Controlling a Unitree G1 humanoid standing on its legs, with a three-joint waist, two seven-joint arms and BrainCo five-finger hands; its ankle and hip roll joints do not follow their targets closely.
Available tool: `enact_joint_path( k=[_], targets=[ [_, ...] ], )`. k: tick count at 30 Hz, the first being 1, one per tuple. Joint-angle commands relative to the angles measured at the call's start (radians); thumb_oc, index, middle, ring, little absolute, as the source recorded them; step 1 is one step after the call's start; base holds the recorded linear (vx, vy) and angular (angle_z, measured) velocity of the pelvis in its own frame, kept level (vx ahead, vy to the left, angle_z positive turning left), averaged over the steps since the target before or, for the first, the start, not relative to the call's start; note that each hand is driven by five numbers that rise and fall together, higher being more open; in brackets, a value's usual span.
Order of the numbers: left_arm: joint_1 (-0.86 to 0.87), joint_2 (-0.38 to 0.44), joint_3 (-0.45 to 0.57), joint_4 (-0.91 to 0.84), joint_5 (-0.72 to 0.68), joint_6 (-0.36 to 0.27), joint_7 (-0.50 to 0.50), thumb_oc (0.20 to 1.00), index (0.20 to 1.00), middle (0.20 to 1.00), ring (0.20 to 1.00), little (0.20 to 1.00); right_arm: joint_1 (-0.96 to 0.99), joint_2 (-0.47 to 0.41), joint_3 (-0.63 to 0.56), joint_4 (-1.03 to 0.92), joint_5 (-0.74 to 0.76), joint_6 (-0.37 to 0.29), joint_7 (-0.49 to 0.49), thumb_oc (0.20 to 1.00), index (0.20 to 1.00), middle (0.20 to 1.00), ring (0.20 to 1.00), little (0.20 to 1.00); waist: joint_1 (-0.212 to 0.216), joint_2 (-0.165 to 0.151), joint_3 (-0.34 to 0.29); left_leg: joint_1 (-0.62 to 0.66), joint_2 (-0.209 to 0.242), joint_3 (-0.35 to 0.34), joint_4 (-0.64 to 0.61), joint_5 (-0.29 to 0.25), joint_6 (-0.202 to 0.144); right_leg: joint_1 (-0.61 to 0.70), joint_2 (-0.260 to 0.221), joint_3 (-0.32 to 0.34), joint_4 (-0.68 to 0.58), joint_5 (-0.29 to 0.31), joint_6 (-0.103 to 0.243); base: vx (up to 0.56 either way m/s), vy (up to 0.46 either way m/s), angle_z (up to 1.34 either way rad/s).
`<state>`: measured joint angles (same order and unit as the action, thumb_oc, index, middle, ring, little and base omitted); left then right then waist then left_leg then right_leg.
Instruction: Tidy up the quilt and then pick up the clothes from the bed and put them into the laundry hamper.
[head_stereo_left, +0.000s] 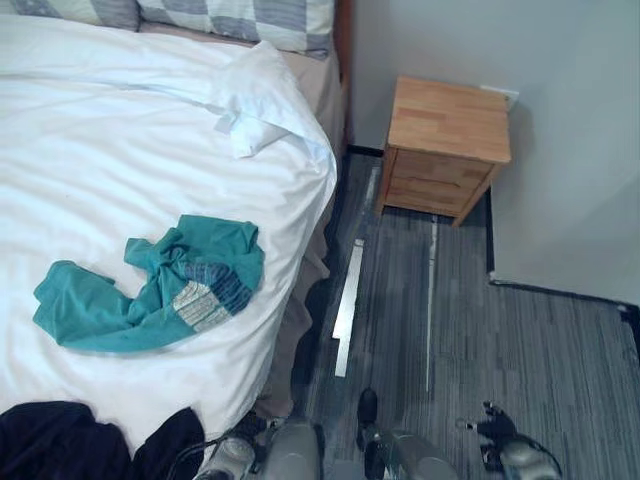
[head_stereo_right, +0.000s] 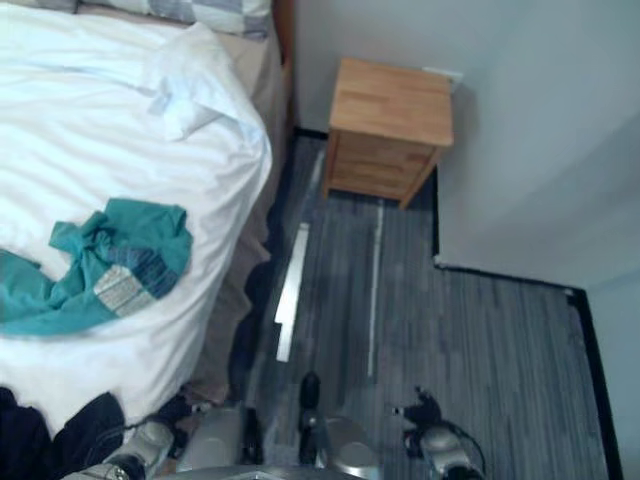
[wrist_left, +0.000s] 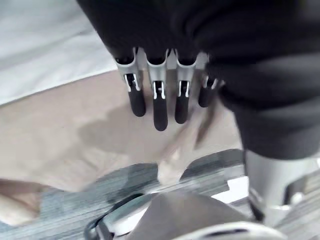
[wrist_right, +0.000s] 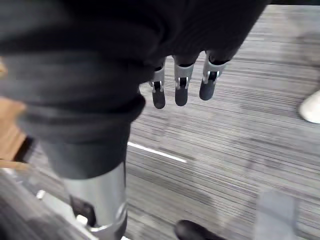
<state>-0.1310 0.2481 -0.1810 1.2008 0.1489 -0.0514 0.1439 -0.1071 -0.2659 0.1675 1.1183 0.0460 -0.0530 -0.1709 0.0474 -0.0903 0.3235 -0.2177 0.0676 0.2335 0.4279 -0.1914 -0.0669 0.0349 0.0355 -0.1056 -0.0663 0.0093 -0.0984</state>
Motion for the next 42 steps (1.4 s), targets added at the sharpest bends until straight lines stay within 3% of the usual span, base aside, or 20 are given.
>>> enact_joint_path(
  k=[1,2,4,6,9,12,15,17,18,22,23,26,28,30,33,35,37,39,40,42],
  targets=[
    [0.007,0.02,-0.065,-0.028,0.104,-0.004,0.129,1.0,1.0,1.0,1.0,1.0,0.063,-0.073,-0.006,-0.026,-0.033,0.001,-0.019,1.0,1.0,1.0,1.0,1.0,-0.017,0.044,-0.027,-0.011,0.021,0.193,-0.259,0.212,-0.015,0.073,-0.113,-0.084,0.109,-0.186,0.213,0.62,0.028,0.54],
    [0.01,0.019,-0.064,-0.024,0.108,-0.001,0.123,1.0,1.0,1.0,1.0,1.0,0.064,-0.071,-0.008,-0.022,-0.041,0.004,-0.019,1.0,1.0,1.0,1.0,1.0,-0.017,0.042,-0.037,-0.012,0.046,0.24,-0.265,0.22,-0.012,0.09,-0.105,-0.097,0.138,-0.202,0.215,0.68,0.051,0.49],
    [0.034,0.016,-0.053,-0.011,0.099,0.003,0.116,1.0,1.0,1.0,1.0,1.0,0.072,-0.056,0.006,-0.017,-0.071,0.004,-0.016,1.0,1.0,1.0,1.0,1.0,0.011,0.033,-0.052,0.058,-0.007,0.205,-0.316,0.177,0.044,0.07,-0.113,-0.119,0.313,-0.2,0.253,0.56,0.087,0.08],
    [0.036,0.016,-0.055,-0.009,0.103,0.01,0.116,1.0,1.0,1.0,1.0,1.0,0.082,-0.039,-0.003,-0.03,-0.08,0.012,-0.007,1.0,1.0,1.0,1.0,1.0,-0.001,0.019,-0.042,0.123,-0.044,0.212,-0.333,0.139,0.093,0.0,-0.166,-0.147,0.562,-0.032,0.36,0.45,0.044,-0.29],
    [0.03,0.023,-0.047,-0.018,0.087,0.013,0.131,1.0,1.0,1.0,1.0,1.0,0.078,-0.028,-0.005,-0.077,-0.074,0.006,-0.016,1.0,1.0,1.0,1.0,1.0,-0.015,0.039,-0.026,0.194,-0.039,0.179,-0.379,0.14,0.106,-0.125,-0.207,-0.138,0.79,0.027,0.36,0.35,-0.035,0.28],
    [0.024,0.026,-0.046,-0.025,0.069,0.006,0.137,1.0,1.0,1.0,1.0,1.0,0.065,-0.026,0.01,-0.113,-0.078,0.001,-0.022,1.0,1.0,1.0,1.0,1.0,-0.03,0.059,-0.018,0.248,-0.022,0.1,-0.419,0.157,0.091,-0.186,-0.214,-0.13,0.637,-0.037,0.314,0.36,-0.219,0.87],
    [0.014,0.033,-0.056,-0.01,0.087,0.0,0.139,1.0,1.0,1.0,1.0,1.0,0.05,-0.042,0.014,-0.142,-0.081,0.002,-0.034,1.0,1.0,1.0,1.0,1.0,-0.046,0.056,-0.038,0.278,-0.022,-0.014,-0.433,0.124,0.046,-0.186,-0.25,0.009,0.193,-0.027,0.3,0.41,-0.337,1.19],
    [0.009,0.034,-0.054,-0.001,0.093,0.0,0.14,1.0,1.0,1.0,1.0,1.0,0.054,-0.045,0.008,-0.164,-0.082,0.001,-0.038,1.0,1.0,1.0,1.0,1.0,-0.056,0.055,-0.043,0.29,-0.019,-0.052,-0.439,0.112,0.033,-0.195,-0.277,0.068,0.115,0.01,0.311,0.39,-0.33,1.17],
    [0.007,0.034,-0.051,0.014,0.109,-0.001,0.144,1.0,1.0,1.0,1.0,1.0,0.082,-0.044,-0.019,-0.201,-0.074,0.0,-0.045,1.0,1.0,1.0,1.0,1.0,-0.08,0.058,-0.052,0.33,0.002,-0.12,-0.457,0.09,0.004,-0.241,-0.327,0.218,0.052,0.071,0.34,0.48,-0.411,1.0],
    [0.022,0.046,-0.036,0.033,0.095,-0.009,0.151,1.0,1.0,1.0,1.0,1.0,0.132,-0.048,-0.044,-0.3,-0.103,-0.004,-0.066,1.0,1.0,1.0,1.0,1.0,-0.086,0.048,-0.067,0.363,0.049,-0.216,-0.459,0.072,-0.035,-0.208,-0.375,0.236,0.021,0.094,0.358,0.43,-0.594,1.65],
    [0.053,0.057,-0.009,0.04,0.079,-0.01,0.161,1.0,1.0,1.0,1.0,1.0,0.131,-0.062,-0.053,-0.401,-0.119,-0.017,-0.08,1.0,1.0,1.0,1.0,1.0,-0.075,0.036,-0.076,0.377,0.104,-0.236,-0.468,0.092,-0.068,-0.212,-0.326,0.22,0.072,0.112,0.36,0.27,-0.639,1.7],
    [0.087,0.036,0.023,0.034,0.049,-0.017,0.185,1.0,1.0,1.0,1.0,1.0,0.133,-0.117,-0.083,-0.578,-0.137,-0.052,-0.125,1.0,1.0,1.0,1.0,1.0,-0.077,0.058,-0.088,0.34,0.192,-0.225,-0.455,0.155,-0.087,-0.178,-0.274,0.176,0.06,0.06,0.36,0.24,-0.529,0.75],
    [0.091,0.008,0.021,0.026,0.038,-0.015,0.188,1.0,1.0,1.0,1.0,1.0,0.143,-0.161,-0.13,-0.648,-0.144,-0.062,-0.166,1.0,1.0,1.0,1.0,1.0,-0.1,0.065,-0.088,0.287,0.212,-0.029,-0.398,0.21,-0.074,-0.115,-0.3,0.056,0.036,0.036,0.35,0.05,-0.273,0.53],
    [0.094,0.006,0.007,-0.009,0.049,-0.009,0.179,1.0,1.0,1.0,1.0,1.0,0.119,-0.211,-0.159,-0.696,-0.165,-0.053,-0.201,1.0,1.0,1.0,1.0,1.0,-0.099,0.06,-0.089,0.238,0.166,0.117,-0.31,0.162,-0.048,-0.079,-0.295,-0.03,0.012,0.022,0.315,-0.1,-0.34,1.69],
    [0.071,0.01,-0.008,-0.015,0.068,-0.001,0.155,1.0,1.0,1.0,1.0,1.0,0.075,-0.287,-0.223,-0.728,-0.183,-0.037,-0.219,1.0,1.0,1.0,1.0,1.0,-0.088,0.051,-0.071,0.121,0.071,0.143,-0.142,0.101,-0.031,-0.068,-0.27,-0.115,0.037,-0.016,0.271,-0.15,-0.279,1.18],
    [0.062,0.016,-0.034,-0.016,0.084,-0.001,0.125,1.0,1.0,1.0,1.0,1.0,0.066,-0.326,-0.259,-0.761,-0.187,-0.031,-0.223,1.0,1.0,1.0,1.0,1.0,-0.099,0.07,-0.076,0.153,0.079,0.198,-0.22,0.098,-0.034,-0.052,-0.248,-0.181,0.067,-0.045,0.28,0.02,-0.125,1.38],
    [0.07,0.035,-0.05,-0.002,0.117,0.005,0.088,1.0,1.0,1.0,1.0,1.0,0.055,-0.375,-0.282,-0.768,-0.211,-0.026,-0.228,1.0,1.0,1.0,1.0,1.0,-0.096,0.069,-0.082,0.207,0.043,0.147,-0.328,0.105,-0.004,-0.078,-0.249,-0.223,0.167,-0.046,0.28,0.06,-0.055,1.36],
    [0.057,0.067,-0.066,0.004,0.139,0.007,0.072,1.0,1.0,1.0,1.0,1.0,0.028,-0.416,-0.301,-0.772,-0.208,-0.023,-0.22,1.0,1.0,1.0,1.0,1.0,-0.109,0.056,-0.064,0.215,0.045,0.128,-0.37,0.115,0.006,-0.141,-0.272,-0.215,0.315,-0.025,0.315,-0.11,-0.042,1.23],
    [0.05,0.08,-0.067,0.006,0.138,0.01,0.074,1.0,1.0,1.0,1.0,1.0,-0.021,-0.437,-0.278,-0.761,-0.208,-0.022,-0.222,1.0,1.0,1.0,1.0,1.0,-0.117,0.052,-0.045,0.209,0.046,0.128,-0.387,0.143,0.021,-0.209,-0.271,-0.169,0.398,0.019,0.332,-0.19,-0.049,1.35],
    [0.04,0.101,-0.061,0.012,0.136,0.007,0.076,1.0,1.0,1.0,1.0,1.0,-0.06,-0.482,-0.266,-0.752,-0.226,-0.02,-0.222,1.0,1.0,1.0,1.0,1.0,-0.112,0.049,-0.035,0.226,0.052,0.103,-0.426,0.151,0.014,-0.244,-0.237,-0.059,0.399,0.001,0.36,-0.08,-0.112,0.9]
  ],
)
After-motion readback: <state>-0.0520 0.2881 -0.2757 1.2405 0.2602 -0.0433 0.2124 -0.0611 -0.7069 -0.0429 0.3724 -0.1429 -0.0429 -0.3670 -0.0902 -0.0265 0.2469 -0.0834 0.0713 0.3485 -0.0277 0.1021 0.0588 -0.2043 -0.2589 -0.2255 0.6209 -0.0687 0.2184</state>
